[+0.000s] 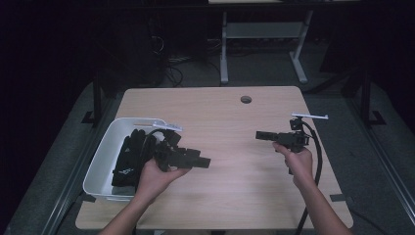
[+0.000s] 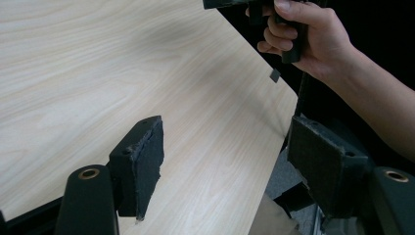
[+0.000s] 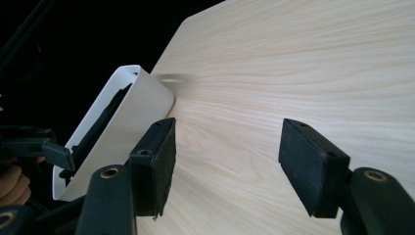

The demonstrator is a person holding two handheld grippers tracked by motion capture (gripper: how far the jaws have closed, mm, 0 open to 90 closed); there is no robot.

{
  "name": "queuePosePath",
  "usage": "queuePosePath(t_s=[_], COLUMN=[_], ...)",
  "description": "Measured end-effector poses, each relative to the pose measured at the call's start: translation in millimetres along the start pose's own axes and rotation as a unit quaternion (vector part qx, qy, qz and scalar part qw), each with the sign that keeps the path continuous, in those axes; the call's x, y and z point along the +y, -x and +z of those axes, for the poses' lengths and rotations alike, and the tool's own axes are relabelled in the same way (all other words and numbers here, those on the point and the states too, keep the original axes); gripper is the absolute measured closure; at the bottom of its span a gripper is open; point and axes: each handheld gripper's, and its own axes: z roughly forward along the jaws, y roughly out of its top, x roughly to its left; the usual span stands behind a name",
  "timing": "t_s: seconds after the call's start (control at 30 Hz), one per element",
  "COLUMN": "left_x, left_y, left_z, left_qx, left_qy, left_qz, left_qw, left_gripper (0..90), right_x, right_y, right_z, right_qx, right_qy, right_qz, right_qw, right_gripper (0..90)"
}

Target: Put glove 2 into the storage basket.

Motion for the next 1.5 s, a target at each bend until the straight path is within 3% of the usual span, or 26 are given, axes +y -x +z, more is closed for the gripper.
queuePosePath(t_s=[0.17,0.87,1.5], left_x=[-1.1,-11.5,-27.0], left_y=[1.7,6.3,1.4], left_z=[8.3,43.7,59.3], left_qx=[-0.014,-0.023,-0.032], left_qy=[0.0,-0.008,-0.003], left_qz=[-0.006,0.0,-0.007], left_qw=[0.9999,0.9997,0.9995], left_gripper=[29.0,28.2,27.2], right_x=[-4.0,-24.2,-44.5], right_y=[6.8,31.1,51.6], right_z=[-7.7,-31.7,-50.7], right_qx=[-0.001,-0.007,-0.018], right_qy=[0.005,0.01,0.012], right_qz=[0.004,0.02,0.032], right_qw=[1.0,0.9997,0.9993], right_gripper=[38.6,38.1,37.0])
